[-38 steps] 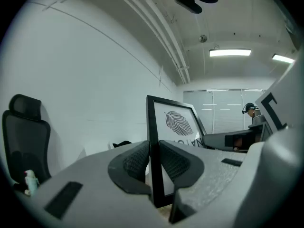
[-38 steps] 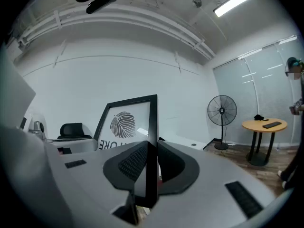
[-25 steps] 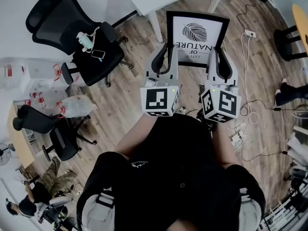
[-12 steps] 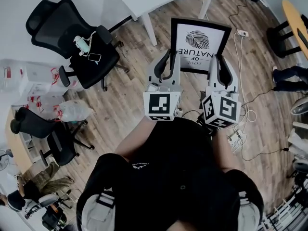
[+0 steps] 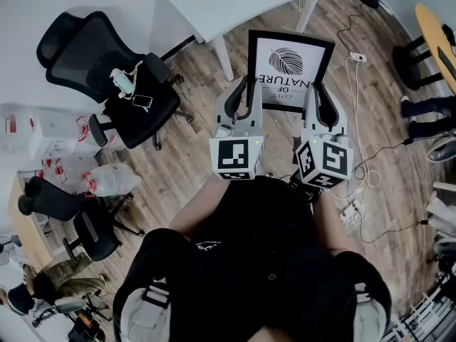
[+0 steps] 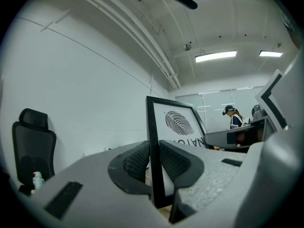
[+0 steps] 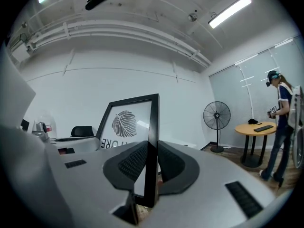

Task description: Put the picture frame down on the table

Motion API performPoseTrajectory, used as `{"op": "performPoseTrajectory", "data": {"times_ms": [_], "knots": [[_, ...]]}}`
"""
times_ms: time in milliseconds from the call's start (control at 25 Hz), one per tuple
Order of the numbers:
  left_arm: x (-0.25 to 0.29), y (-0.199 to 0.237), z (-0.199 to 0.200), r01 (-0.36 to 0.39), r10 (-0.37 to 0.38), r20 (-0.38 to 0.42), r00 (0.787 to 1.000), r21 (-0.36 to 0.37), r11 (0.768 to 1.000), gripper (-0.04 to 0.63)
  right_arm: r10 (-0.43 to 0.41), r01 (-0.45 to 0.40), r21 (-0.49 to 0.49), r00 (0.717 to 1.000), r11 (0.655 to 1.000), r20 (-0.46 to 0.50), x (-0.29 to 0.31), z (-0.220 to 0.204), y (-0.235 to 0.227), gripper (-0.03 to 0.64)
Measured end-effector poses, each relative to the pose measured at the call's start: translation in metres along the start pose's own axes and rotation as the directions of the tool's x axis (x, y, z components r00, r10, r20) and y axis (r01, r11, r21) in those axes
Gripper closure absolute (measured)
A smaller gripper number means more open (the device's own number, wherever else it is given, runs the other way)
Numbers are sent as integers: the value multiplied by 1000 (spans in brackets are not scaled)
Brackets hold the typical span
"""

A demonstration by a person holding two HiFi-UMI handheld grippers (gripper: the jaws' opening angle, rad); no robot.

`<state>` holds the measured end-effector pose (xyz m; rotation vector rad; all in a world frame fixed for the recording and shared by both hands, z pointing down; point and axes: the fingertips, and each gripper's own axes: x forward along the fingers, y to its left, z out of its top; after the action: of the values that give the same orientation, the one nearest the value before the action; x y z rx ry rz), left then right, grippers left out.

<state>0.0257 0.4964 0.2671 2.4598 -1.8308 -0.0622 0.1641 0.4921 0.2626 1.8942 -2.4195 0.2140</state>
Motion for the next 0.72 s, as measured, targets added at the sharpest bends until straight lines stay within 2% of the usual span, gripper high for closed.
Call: {"op": "performPoseTrajectory", "data": {"times_ms": [280, 720], "knots": [[49, 61, 10, 46, -46, 10, 999, -23, 999, 523, -36, 36, 0, 999, 999, -5, 68, 12, 30, 551], [81, 109, 13, 135, -134, 37, 990, -10, 991, 523, -118, 118, -5, 992, 993, 51, 109, 18, 57, 551]]}}
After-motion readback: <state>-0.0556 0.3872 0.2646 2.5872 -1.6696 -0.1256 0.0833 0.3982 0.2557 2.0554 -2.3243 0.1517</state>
